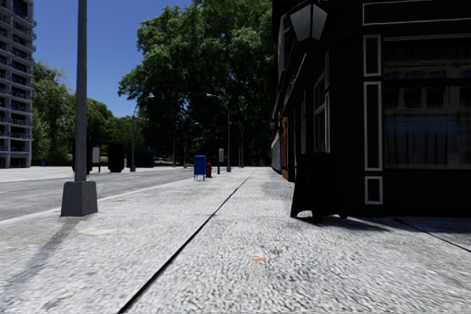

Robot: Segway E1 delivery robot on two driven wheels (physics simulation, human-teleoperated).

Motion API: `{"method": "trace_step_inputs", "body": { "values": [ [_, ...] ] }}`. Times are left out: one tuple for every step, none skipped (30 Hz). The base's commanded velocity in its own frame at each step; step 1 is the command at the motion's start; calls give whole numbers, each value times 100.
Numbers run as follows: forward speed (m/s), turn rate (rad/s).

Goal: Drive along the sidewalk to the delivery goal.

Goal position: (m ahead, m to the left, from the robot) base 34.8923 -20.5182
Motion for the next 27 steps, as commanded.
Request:
{"method": "trace_step_inputs", "body": {
  "values": [
    [200,0],
    [200,0],
    [200,0],
    [200,0],
    [200,0],
    [200,0],
    [200,0],
    [200,0],
    [200,0],
    [200,0],
    [200,0],
    [200,0],
    [200,0],
    [200,0],
    [200,0],
    [200,0],
    [200,0],
    [200,0],
    [200,0],
    [200,0],
    [200,0],
    [200,0],
    [200,0],
    [200,0],
    [200,0],
    [200,0],
    [200,0]
  ]
}}
